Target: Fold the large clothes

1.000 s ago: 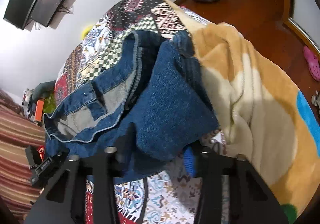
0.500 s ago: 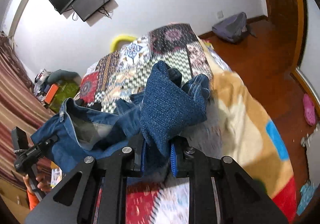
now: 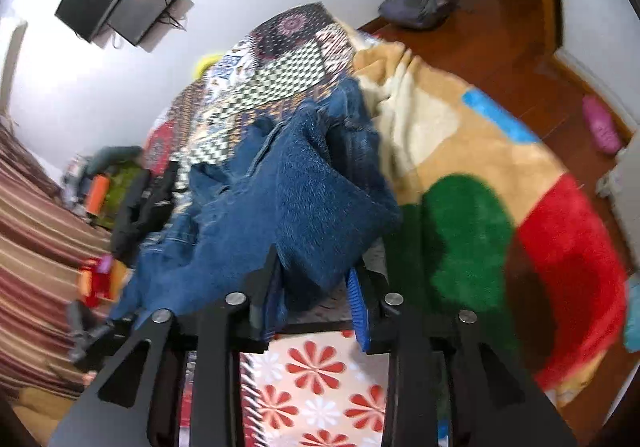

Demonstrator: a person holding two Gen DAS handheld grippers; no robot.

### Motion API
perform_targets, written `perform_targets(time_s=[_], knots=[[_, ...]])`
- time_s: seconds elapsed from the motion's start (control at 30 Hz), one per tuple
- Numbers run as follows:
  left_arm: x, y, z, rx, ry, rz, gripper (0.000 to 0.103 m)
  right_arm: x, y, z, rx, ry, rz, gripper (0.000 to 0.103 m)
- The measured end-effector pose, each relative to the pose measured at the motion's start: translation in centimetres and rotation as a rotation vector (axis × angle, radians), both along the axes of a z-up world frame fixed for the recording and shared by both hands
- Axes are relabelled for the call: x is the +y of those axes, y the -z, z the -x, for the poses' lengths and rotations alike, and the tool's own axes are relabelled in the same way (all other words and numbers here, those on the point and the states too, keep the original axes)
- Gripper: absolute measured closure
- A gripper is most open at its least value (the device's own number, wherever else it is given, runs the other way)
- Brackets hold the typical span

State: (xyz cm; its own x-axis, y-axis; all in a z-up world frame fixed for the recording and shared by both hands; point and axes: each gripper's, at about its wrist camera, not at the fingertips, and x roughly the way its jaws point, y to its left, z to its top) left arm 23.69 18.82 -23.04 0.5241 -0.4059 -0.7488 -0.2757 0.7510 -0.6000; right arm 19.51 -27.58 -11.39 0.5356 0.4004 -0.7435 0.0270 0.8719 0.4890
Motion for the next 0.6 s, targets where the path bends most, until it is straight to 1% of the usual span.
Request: perform_targets(time_s=[0.03,0.13,0.2,0.23,0.27,0.3,0.33,0.43,0.53,0.6], knots=[[-0.1,0.0,-0.4,0.002,0.0,-0.026,0.062,0.0,-0.4,0.2,-0.012,0.007,0.041,0.071],[-0.9,-0.5,0.3,0.002,-0.013,-0.063,0.059,0.2,-1.8,1.1,-0.047,0.018,0.177,0.07],[-0.7,-0.2,0.3,0.002,-0.027,-0.068,0.059,0.6,-2.7,1.6,-0.072,0.029,0.269,0.069],[-0.6,-0.3,0.2,-0.001,-0.033,-0.068,0.059,0.7,-3.2,1.7,-0.088,0.027,0.296,0.069],[-0.6,-0.3,0.3,-0.01,-0.035,-0.068,0.062,0.8,-3.5,1.8,-0.097,0.023,0.306,0.068],[-0.9,-0.6,0.1,-0.027,-0.035,-0.07,0.07,1.1,-3.9,1.7,-0.107,0.017,0.316,0.065],[-1.0,-1.1,0.0,-0.046,-0.034,-0.075,0.075,1.5,-4.4,1.5,-0.118,0.007,0.326,0.061],[-1.2,-3.1,-0.4,-0.093,-0.054,-0.098,0.08,3.2,-5.5,1.2,-0.163,-0.032,0.333,0.056],[-0.6,-5.6,-0.8,-0.152,-0.088,-0.078,0.084,5.7,-6.4,0.2,-0.196,-0.106,0.321,0.056],[-0.4,-7.3,-0.8,-0.19,-0.106,-0.083,0.085,8.1,-6.5,-0.5,-0.211,-0.171,0.311,0.056]])
